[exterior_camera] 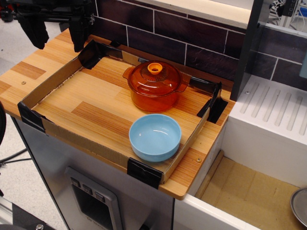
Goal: Take lid off pot
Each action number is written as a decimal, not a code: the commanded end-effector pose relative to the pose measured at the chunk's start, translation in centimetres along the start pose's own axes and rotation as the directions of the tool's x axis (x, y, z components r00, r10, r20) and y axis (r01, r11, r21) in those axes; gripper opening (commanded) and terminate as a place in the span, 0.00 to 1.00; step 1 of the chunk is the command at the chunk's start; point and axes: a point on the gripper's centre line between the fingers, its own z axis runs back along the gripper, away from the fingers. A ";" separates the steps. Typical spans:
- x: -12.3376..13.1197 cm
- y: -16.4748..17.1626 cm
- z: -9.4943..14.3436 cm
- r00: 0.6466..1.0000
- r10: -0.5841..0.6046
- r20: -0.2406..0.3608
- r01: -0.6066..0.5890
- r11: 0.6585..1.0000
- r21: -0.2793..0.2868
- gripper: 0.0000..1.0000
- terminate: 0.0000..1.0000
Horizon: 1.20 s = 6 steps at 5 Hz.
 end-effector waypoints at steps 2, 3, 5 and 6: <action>1.0 -2.4 0.9 0.998 0.049 -0.034 -0.049 0.999 0.010 1.00 0.00; 2.2 -4.8 1.1 0.998 0.056 -0.038 -0.057 0.998 -0.033 1.00 0.00; 3.9 -9.9 -1.0 0.996 0.076 -0.049 -0.079 0.995 -0.062 1.00 0.00; 5.1 -11.7 -1.8 0.995 0.097 -0.024 -0.098 0.992 -0.077 1.00 0.00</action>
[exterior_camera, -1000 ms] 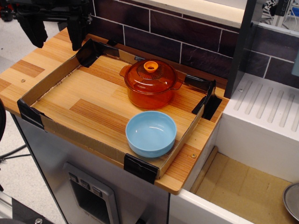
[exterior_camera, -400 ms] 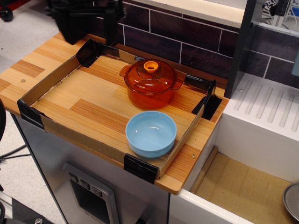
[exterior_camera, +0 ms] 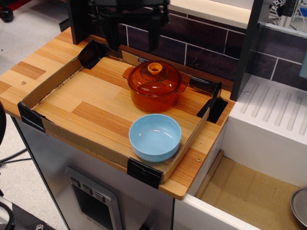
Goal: Take lid off pot
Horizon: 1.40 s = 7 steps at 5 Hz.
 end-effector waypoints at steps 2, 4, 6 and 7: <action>3.0 -2.4 -1.6 0.997 0.048 0.057 -0.048 0.999 0.004 1.00 0.00; 2.7 -2.3 -2.5 0.998 0.023 0.059 -0.025 0.999 0.029 1.00 0.00; 1.7 -2.7 -3.4 0.999 -0.006 0.043 0.004 0.999 0.047 1.00 0.00; 0.8 -2.8 -4.0 0.997 -0.037 0.061 0.034 0.998 0.059 1.00 0.00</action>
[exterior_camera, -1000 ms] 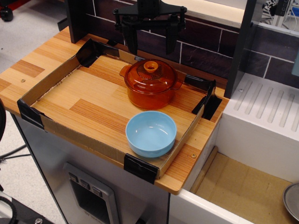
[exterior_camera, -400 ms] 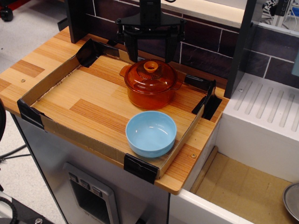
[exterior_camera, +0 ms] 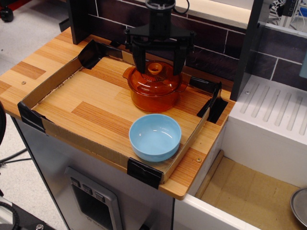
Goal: Take lid off pot
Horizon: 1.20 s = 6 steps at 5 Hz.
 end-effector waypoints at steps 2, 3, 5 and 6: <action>0.4 0.1 1.2 0.999 -0.004 0.044 0.005 1.000 -0.026 0.00 0.00; 1.0 0.5 1.6 0.996 0.039 0.077 -0.038 0.999 -0.012 0.00 0.00; 0.3 1.7 6.1 0.997 0.039 0.070 -0.034 0.996 -0.079 0.00 0.00; 0.2 3.6 7.7 0.995 0.054 0.079 -0.045 0.993 -0.110 0.00 0.00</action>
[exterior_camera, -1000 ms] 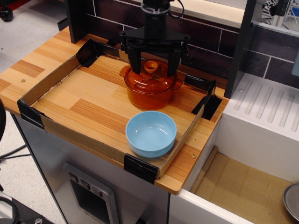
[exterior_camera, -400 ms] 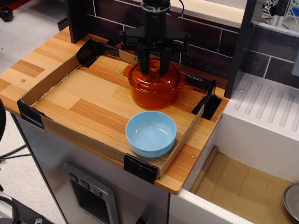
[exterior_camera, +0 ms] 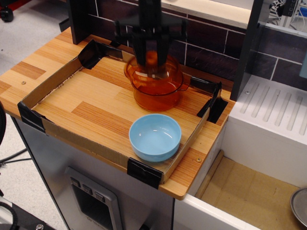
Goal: Take lid off pot
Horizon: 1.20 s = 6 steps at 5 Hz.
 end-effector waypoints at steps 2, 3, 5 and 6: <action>-1.8 7.3 2.8 0.994 -0.097 0.054 0.099 0.994 -0.044 0.00 0.00; -2.4 9.6 2.1 0.991 -0.117 0.068 0.120 0.992 -0.036 0.00 0.00; -1.3 11.3 -0.3 0.992 -0.111 0.065 0.111 0.994 0.003 0.00 0.00; -1.1 11.6 -0.9 0.990 -0.120 0.068 0.119 0.993 0.015 0.00 0.00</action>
